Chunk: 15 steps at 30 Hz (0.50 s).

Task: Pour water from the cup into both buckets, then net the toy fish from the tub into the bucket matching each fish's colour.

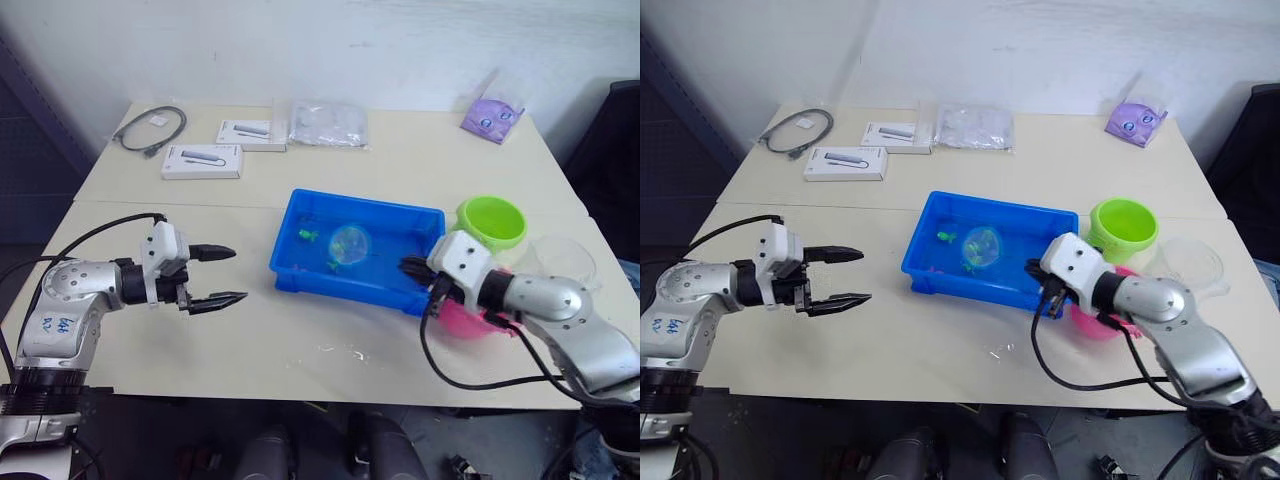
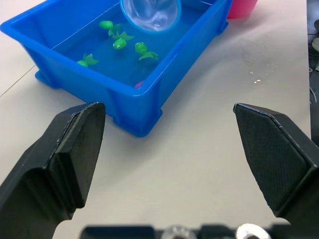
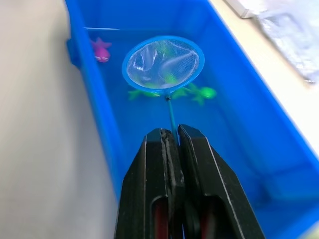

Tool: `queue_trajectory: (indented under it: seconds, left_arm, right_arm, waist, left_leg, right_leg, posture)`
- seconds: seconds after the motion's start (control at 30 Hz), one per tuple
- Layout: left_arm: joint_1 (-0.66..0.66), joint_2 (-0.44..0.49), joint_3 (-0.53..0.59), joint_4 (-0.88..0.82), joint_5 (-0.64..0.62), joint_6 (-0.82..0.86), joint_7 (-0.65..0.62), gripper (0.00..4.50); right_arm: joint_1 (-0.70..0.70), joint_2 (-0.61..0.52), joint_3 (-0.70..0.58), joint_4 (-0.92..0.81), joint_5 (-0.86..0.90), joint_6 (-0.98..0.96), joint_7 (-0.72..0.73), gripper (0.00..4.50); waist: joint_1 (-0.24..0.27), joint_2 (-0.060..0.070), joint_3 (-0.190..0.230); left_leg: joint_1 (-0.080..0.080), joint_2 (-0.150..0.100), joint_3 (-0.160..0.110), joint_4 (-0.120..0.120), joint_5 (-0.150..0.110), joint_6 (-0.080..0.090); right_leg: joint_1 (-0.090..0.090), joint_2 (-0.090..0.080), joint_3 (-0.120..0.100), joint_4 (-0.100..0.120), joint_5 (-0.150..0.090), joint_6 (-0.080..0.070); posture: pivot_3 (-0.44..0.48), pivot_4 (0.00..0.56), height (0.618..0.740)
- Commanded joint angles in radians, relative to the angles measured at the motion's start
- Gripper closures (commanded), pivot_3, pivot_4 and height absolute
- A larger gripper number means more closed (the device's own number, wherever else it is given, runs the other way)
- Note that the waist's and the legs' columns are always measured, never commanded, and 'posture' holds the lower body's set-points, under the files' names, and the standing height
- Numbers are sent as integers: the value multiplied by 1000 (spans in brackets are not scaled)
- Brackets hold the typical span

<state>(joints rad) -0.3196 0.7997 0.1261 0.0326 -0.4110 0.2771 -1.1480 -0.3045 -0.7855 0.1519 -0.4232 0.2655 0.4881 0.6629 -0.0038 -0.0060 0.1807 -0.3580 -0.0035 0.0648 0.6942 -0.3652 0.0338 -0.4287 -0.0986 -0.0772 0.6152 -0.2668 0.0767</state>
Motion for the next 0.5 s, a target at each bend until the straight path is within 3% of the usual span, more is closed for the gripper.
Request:
queue_trajectory:
  seconds: [0.03, 0.17, 0.5]
  left_arm:
    - [-14, 7, 12, -28, -14, 12, 5, 85]
    - [-24, -3, 8, -24, -10, 20, 18, 85]
    - [-76, -3, -22, -30, 17, 81, 76, 85]
  right_arm:
    - [-98, 68, 62, 12, -50, 35, -16, 4500]
    - [-175, 127, 144, 67, -148, 39, -28, 4500]
    - [-302, 98, 288, 180, -370, 30, 56, 4500]
  waist:
    - [-4, 0, 0]
    - [-3, 0, 0]
    - [-1, 0, 0]
  left_leg:
    - [0, 0, 0, 0, 0, 0]
    - [0, 0, 0, 0, 0, -1]
    - [-11, -1, -1, 4, 0, 0]
  right_leg:
    - [0, 0, 0, 0, 0, 0]
    - [-1, 0, 0, 2, 0, 0]
    - [-9, 0, -2, 6, 0, 1]
  posture:
    - [0, 150, 740]
    - [0, 150, 740]
    - [0, 150, 740]
